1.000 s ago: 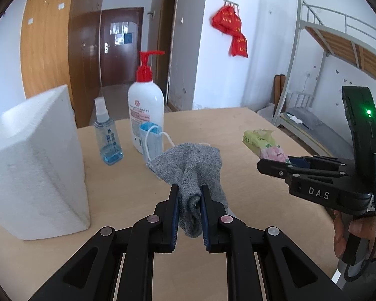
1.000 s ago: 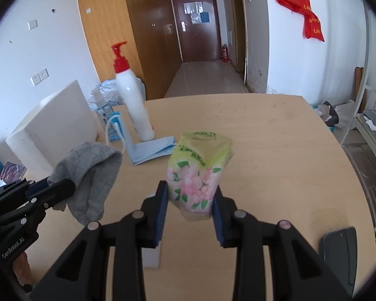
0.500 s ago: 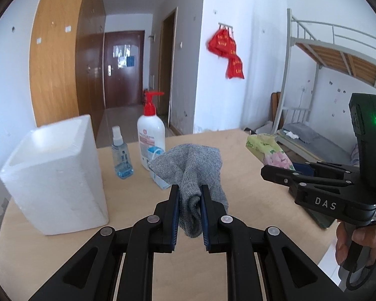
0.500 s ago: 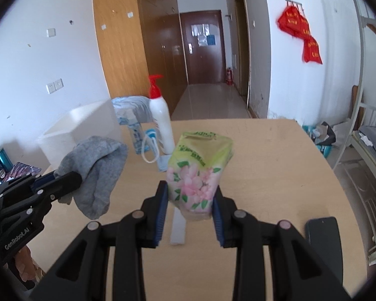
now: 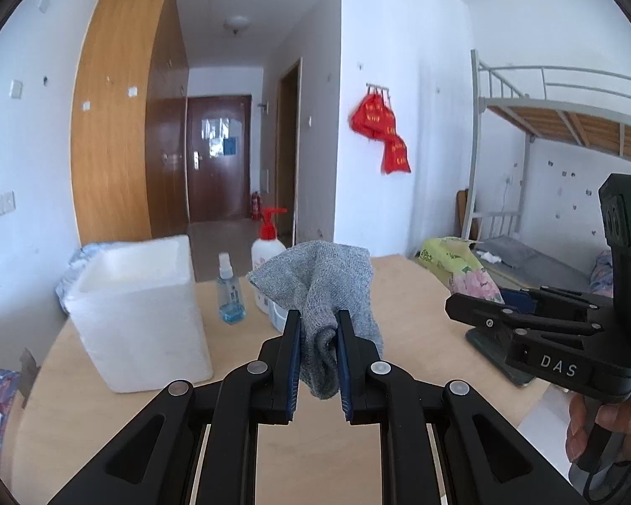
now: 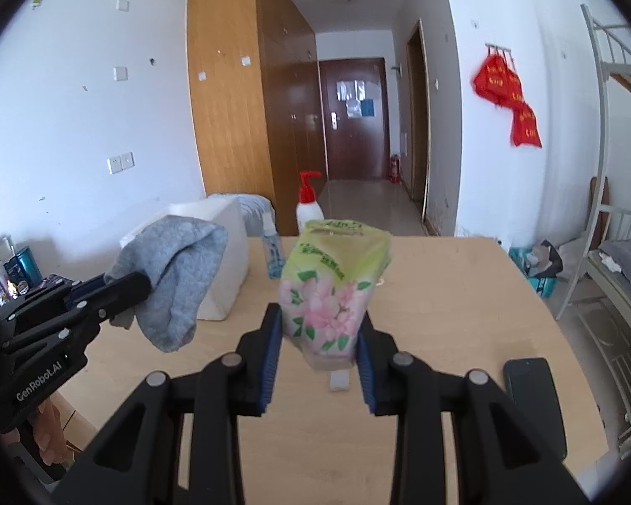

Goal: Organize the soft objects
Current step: 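Lift and carry the sock and tissue pack with both tools over the foam box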

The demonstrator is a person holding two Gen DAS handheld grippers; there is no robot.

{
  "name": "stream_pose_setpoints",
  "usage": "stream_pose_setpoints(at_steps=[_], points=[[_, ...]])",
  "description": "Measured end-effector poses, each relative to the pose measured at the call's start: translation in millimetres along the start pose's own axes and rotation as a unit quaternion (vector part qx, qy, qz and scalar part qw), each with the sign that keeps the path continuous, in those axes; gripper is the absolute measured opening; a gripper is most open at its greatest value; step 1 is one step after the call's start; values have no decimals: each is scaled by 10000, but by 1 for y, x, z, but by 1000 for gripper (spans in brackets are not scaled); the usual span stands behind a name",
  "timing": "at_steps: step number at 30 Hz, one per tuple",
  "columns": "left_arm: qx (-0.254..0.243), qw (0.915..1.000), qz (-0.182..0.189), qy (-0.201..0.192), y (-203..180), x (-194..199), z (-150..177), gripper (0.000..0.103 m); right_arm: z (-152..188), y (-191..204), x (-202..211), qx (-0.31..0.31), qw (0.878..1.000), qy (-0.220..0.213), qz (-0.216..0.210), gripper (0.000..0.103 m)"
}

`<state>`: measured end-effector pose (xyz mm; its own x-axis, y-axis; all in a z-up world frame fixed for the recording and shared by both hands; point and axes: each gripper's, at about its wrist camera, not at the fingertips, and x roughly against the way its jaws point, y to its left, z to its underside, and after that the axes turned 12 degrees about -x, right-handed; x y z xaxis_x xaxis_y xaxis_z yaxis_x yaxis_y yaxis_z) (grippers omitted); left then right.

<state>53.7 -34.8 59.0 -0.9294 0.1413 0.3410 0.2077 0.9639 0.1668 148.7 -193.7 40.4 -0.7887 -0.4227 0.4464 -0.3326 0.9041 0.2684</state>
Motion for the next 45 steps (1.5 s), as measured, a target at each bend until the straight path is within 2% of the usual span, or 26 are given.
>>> stream_pose_setpoints(at_steps=[8, 17, 26, 38, 45], points=[[-21, 9994, -197, -273, -11, 45, 4, 16, 11, 15, 32, 157, 9993, -317, -117, 37], [41, 9987, -397, -320, -10, 65, 13, 16, 19, 23, 48, 313, 9981, -460, -249, 37], [147, 9957, -872, -288, 7, 73, 17, 16, 22, 35, 40, 439, 9969, -395, -521, 37], [398, 9841, -1728, -113, 52, 89, 27, 16, 22, 78, 17, 736, 9884, -165, -1319, 37], [536, 9791, -1961, -33, 70, 91, 36, 16, 20, 96, 6, 891, 9833, -43, -1585, 37]])
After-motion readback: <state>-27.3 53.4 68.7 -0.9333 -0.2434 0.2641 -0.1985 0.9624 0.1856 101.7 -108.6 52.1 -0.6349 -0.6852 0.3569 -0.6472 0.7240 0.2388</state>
